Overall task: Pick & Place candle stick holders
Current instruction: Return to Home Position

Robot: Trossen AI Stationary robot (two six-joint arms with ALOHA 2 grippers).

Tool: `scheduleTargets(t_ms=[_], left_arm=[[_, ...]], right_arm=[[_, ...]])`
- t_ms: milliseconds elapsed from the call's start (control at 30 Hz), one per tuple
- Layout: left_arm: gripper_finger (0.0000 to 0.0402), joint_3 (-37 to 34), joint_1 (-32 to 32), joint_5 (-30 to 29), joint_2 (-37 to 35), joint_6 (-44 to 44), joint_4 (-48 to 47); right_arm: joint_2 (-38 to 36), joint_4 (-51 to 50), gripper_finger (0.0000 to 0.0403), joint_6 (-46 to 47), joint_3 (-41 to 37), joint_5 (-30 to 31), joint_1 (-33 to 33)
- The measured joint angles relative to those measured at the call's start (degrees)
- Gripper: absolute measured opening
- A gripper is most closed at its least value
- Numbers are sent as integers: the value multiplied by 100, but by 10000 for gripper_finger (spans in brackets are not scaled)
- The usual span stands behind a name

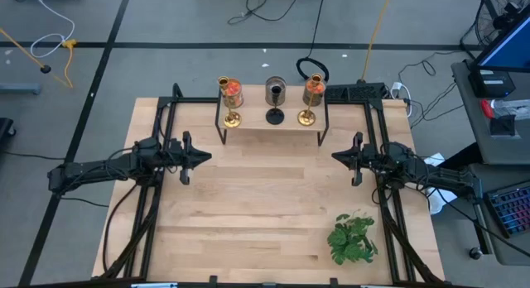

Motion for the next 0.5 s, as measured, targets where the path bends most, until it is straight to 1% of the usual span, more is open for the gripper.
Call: scheduleTargets(t_ms=[500], left_arm=[[31, 0, 0, 0, 0, 2, -4]], right_arm=[[0, 20, 14, 1, 2, 0, 0]])
